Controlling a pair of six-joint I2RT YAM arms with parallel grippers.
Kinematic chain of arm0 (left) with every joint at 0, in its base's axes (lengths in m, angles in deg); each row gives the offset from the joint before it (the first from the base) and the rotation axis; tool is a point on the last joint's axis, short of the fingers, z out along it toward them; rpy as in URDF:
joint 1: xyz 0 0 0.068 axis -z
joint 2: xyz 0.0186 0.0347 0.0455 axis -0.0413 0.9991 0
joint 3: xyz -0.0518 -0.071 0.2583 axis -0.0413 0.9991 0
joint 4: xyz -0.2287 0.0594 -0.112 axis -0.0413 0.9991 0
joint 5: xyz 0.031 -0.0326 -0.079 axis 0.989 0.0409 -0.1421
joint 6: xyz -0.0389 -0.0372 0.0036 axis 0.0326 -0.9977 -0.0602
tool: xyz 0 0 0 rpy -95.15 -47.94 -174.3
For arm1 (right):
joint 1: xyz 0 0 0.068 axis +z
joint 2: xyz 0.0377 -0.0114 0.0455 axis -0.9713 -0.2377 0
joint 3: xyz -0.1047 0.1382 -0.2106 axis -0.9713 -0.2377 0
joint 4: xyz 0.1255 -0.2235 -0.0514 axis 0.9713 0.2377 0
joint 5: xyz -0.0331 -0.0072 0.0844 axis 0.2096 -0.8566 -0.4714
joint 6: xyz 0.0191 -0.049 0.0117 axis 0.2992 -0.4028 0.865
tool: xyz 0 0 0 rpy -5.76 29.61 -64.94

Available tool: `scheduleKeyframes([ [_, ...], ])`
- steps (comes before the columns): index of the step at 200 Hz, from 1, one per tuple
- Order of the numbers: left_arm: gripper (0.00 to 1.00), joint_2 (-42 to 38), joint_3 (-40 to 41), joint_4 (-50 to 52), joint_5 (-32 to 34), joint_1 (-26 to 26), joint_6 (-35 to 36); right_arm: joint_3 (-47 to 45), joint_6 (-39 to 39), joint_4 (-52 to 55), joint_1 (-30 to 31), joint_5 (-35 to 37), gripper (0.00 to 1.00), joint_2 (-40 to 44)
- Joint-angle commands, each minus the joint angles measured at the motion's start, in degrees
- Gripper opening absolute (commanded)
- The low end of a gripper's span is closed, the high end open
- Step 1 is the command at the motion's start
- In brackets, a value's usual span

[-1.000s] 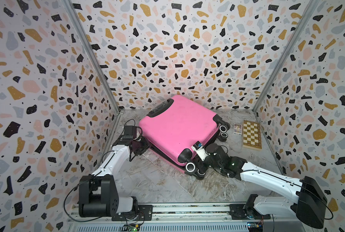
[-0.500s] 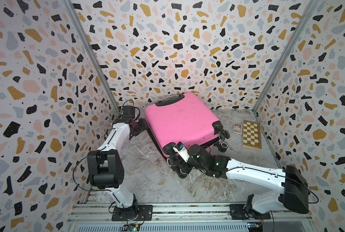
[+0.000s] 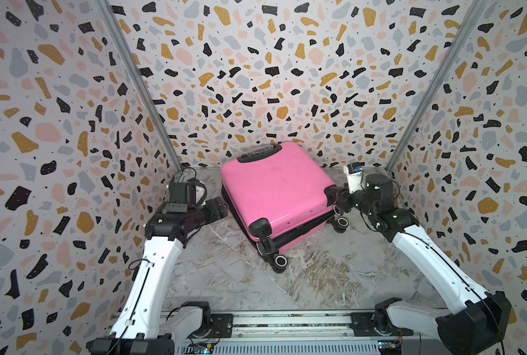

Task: Close the suitcase zippers
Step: Adjust the suitcase at the center of the board.

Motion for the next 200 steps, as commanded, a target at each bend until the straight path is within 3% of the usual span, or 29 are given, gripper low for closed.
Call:
scheduleKeyframes([
  [1, 0.84, -2.61, 2.83, 0.54, -4.33, 3.16, -4.8, 2.48, -0.45, 3.2, -5.66, -0.67, 0.55, -5.59],
  [33, 0.92, -4.12, 5.81, -3.23, -10.45, 7.34, -6.66, 4.88, -4.26, 2.19, -7.99, 0.11, 0.52, -13.71],
  [57, 0.93, -3.52, 6.07, -3.44, -10.13, 9.83, -7.19, 5.85, -5.6, 3.3, -7.61, -2.01, 0.52, -16.71],
  [138, 0.94, -4.02, 9.66, -0.41, -6.03, 11.35, -5.57, -3.19, -10.08, 0.6, 5.83, -3.74, 0.52, -9.38],
  [148, 0.94, -4.25, 9.36, 1.73, -2.81, 11.55, -5.28, -3.96, -9.95, 0.65, 7.4, -3.87, 0.52, -8.72],
  [180, 0.94, -7.3, 7.81, 9.14, 16.44, 11.92, -3.56, -5.83, -8.49, 0.3, 12.44, -5.31, 0.52, -6.9],
  [200, 0.94, -8.18, 5.02, 11.64, 21.63, 11.89, -1.12, -6.62, -6.47, 0.07, 16.17, -6.05, 0.52, -6.52],
])
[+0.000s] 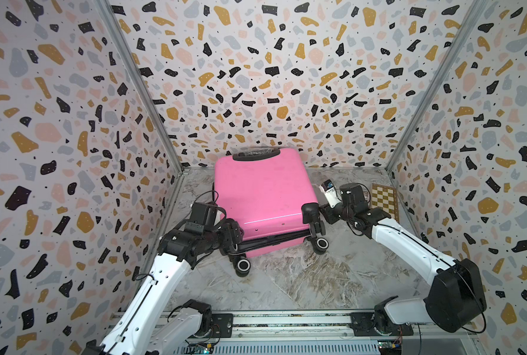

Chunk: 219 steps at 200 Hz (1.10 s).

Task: Close the suitcase zippers
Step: Adjust the suitcase at the center of the board, then pick up the suitcase from the center of the board.

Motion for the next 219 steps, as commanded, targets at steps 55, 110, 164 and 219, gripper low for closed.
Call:
scheduleKeyframes([
  [55, 0.89, 3.41, -13.61, 8.0, 2.75, 4.42, 10.07, -2.51, 8.6, -5.9, 15.77, -8.17, 0.52, 2.47],
  [110, 0.89, 5.35, -11.93, 3.91, -4.74, 16.55, 8.08, -2.64, 13.02, -9.4, 19.44, -7.29, 0.52, 0.82],
  [164, 0.94, 2.54, -5.6, -0.76, -11.23, 21.95, 8.29, -2.9, 13.31, -9.59, 19.39, -6.62, 0.52, -0.22],
  [219, 0.95, 4.93, -3.19, -4.4, -7.91, 28.16, 4.79, -2.97, 14.38, -9.76, 19.4, -6.18, 0.52, -0.75],
])
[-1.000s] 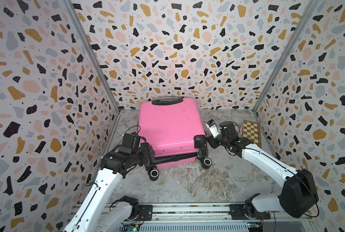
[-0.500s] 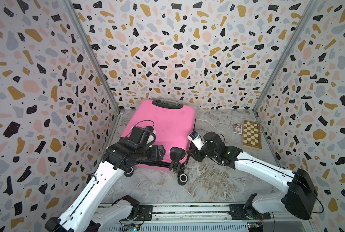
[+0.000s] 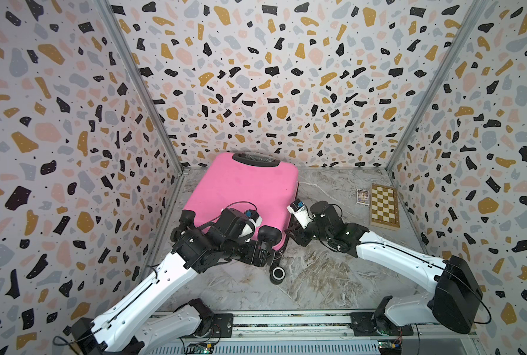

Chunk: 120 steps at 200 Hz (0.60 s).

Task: Close the suitcase zippers
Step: Pick up the suitcase from the center of the board.

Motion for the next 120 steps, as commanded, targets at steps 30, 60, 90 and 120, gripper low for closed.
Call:
scheduleKeyframes([
  [30, 0.92, 4.74, 1.94, -3.56, 5.45, 5.44, -3.23, -0.47, 1.63, -3.26, 0.46, -0.01, 0.52, -0.21],
  [60, 0.84, 8.1, 0.75, -3.25, 7.24, 7.08, -3.5, -1.93, 1.39, -3.27, 0.38, 0.6, 0.52, 1.54],
  [90, 0.55, 7.92, -0.2, -3.01, 9.54, 7.24, -3.47, -6.32, 1.24, -4.3, 0.28, 2.23, 0.52, 5.72],
  [120, 0.4, 7.33, -1.39, -3.04, 9.75, 7.19, -3.51, -13.81, 1.5, -6.68, 0.23, 2.71, 0.52, 12.05],
])
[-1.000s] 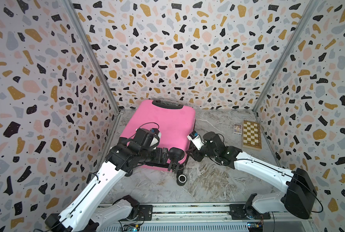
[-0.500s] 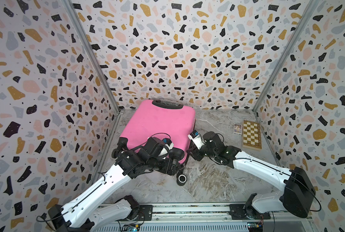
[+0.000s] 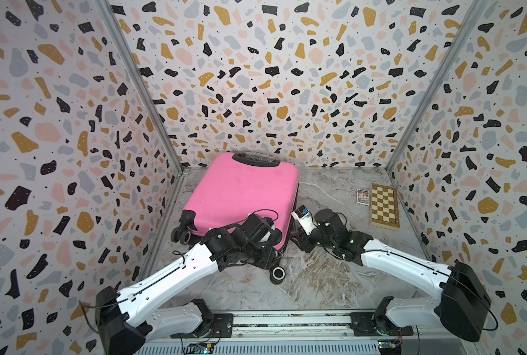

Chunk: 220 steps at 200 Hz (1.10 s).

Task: Close the suitcase zippers
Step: Pick up the suitcase from the center of the board.

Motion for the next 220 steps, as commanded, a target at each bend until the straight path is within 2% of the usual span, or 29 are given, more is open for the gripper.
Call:
scheduleKeyframes([
  [1, 0.4, -1.07, -2.28, -1.13, 2.63, 0.0, 0.45, -4.36, 0.67, -2.82, 0.19, 1.05, 0.52, 5.76],
  [17, 0.37, -1.55, -3.29, -1.02, 3.29, 0.03, 0.47, -9.31, 0.95, -5.57, 0.21, 0.05, 0.52, 10.04],
  [60, 0.31, -2.03, -4.22, -2.21, 3.34, 0.03, 0.58, -22.39, -3.56, -19.2, 0.7, -9.77, 0.49, 18.08],
  [82, 0.29, -2.01, -4.78, -3.0, 2.04, 0.03, 0.41, -26.22, -3.86, -26.29, 1.89, -9.86, 0.47, 18.98],
  [116, 0.26, -2.07, -5.34, -5.02, 0.41, -0.02, 0.23, -27.01, -4.9, -32.29, 5.02, -7.74, 0.44, 14.12],
  [159, 0.26, -1.84, -4.82, -7.16, 0.35, 0.02, -1.2, -25.27, -4.42, -39.22, 10.66, -0.57, 0.39, 6.68],
  [220, 0.24, -2.17, -3.5, -10.1, 0.31, 0.02, -3.3, -22.46, -2.43, -44.26, 12.06, 0.89, 0.37, -2.09],
])
